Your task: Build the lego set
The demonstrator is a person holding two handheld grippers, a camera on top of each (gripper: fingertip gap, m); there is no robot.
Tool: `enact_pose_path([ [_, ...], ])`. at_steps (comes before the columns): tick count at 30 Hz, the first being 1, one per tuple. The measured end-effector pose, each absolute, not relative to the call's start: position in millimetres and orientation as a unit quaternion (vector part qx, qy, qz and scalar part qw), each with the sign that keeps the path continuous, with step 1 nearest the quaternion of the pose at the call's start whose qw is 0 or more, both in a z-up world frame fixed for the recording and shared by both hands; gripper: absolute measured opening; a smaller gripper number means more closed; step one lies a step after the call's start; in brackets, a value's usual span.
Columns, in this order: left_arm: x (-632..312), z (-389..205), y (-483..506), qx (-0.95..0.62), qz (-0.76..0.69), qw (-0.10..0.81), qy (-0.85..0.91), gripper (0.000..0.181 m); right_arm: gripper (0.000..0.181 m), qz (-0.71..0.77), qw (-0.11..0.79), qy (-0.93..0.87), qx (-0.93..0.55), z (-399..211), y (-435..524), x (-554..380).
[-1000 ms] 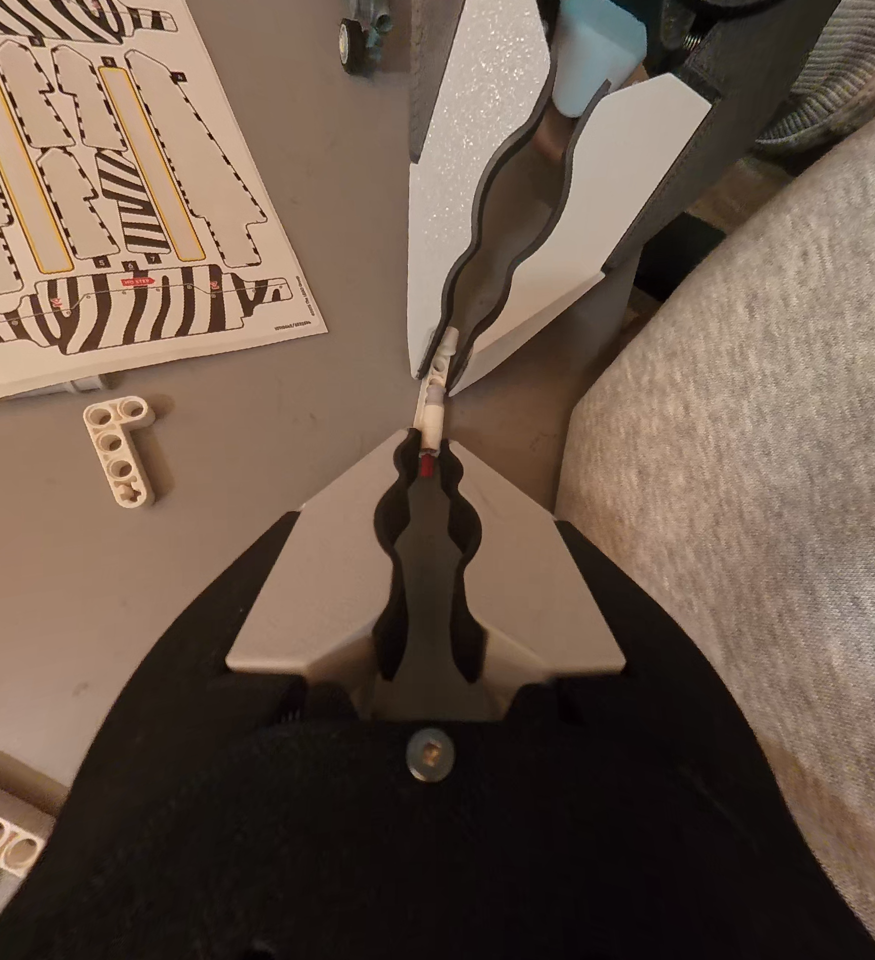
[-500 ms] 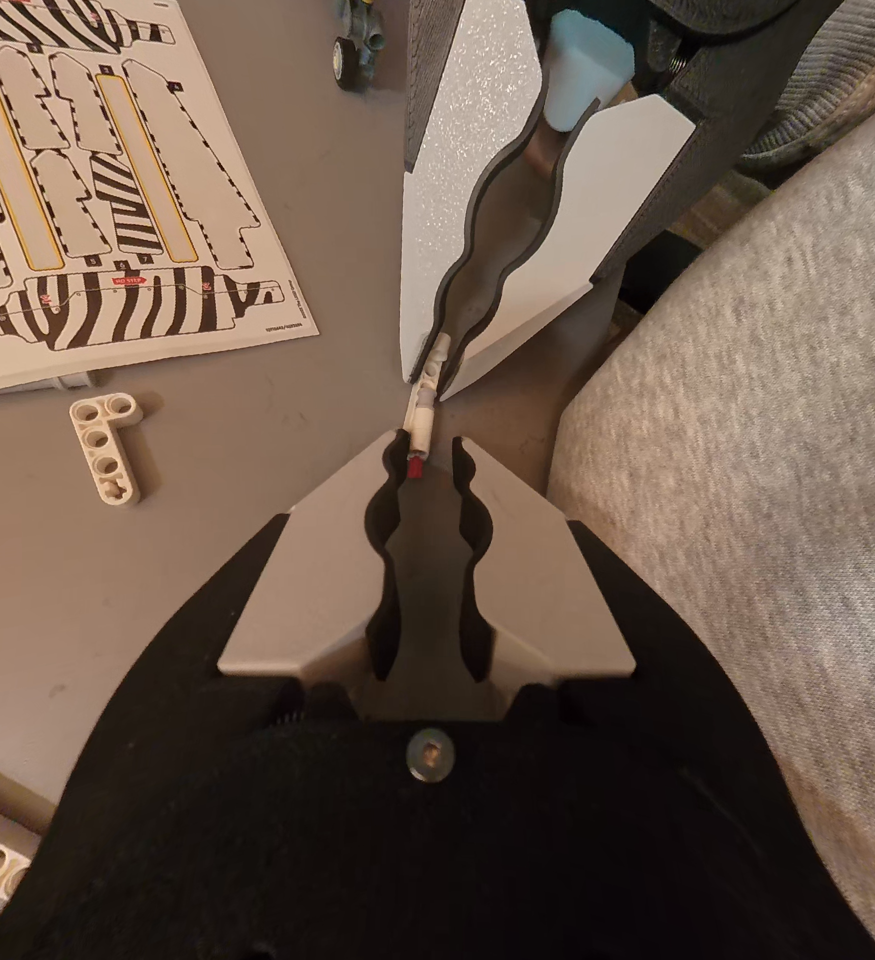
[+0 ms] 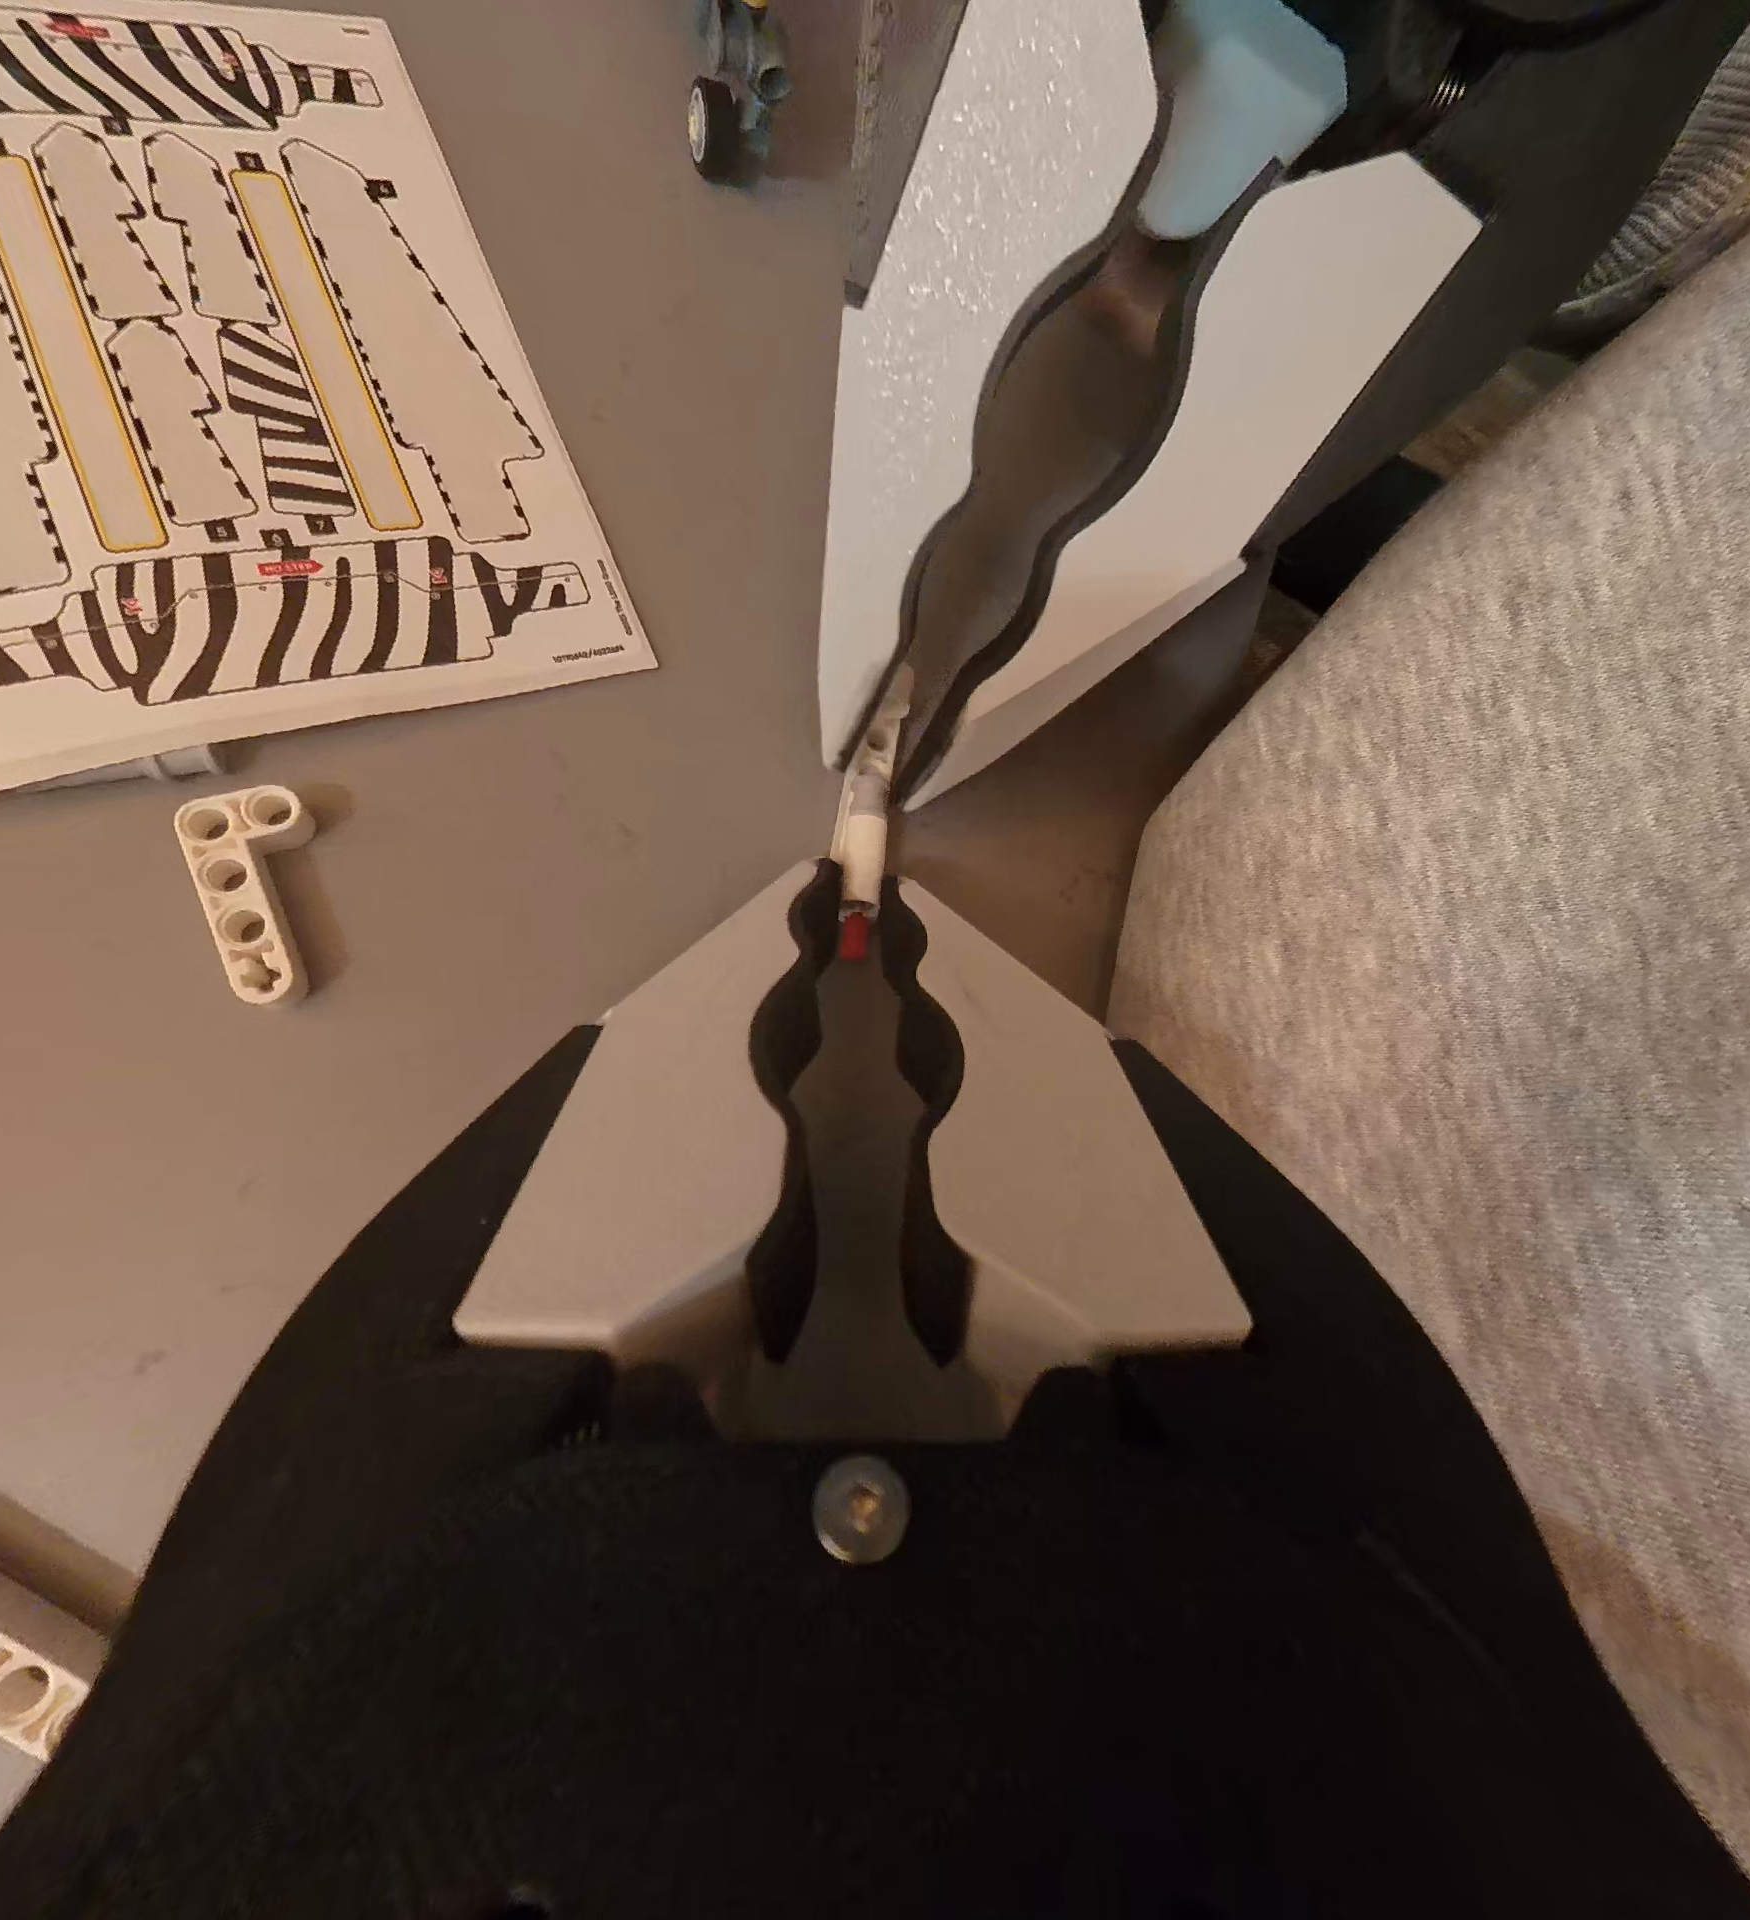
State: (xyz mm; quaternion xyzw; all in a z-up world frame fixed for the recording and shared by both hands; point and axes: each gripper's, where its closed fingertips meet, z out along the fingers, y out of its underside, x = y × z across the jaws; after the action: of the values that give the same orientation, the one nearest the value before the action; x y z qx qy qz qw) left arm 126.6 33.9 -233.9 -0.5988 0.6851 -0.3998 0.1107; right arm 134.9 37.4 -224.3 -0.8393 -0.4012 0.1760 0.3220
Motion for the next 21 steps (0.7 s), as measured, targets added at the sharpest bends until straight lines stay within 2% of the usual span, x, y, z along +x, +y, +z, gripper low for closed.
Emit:
enact_pose_path([
  [11, 125, -234, 30, -0.585, -0.4, 0.106, 0.698, 0.006, 0.005, 0.164, 0.31, -0.449, -0.822, -225, 34, 130],
  [21, 121, -225, 20, -0.567, -0.433, 0.089, 0.695, 0.007, 0.005, 0.22, 0.302, -0.427, -0.823, -216, 24, 126],
])
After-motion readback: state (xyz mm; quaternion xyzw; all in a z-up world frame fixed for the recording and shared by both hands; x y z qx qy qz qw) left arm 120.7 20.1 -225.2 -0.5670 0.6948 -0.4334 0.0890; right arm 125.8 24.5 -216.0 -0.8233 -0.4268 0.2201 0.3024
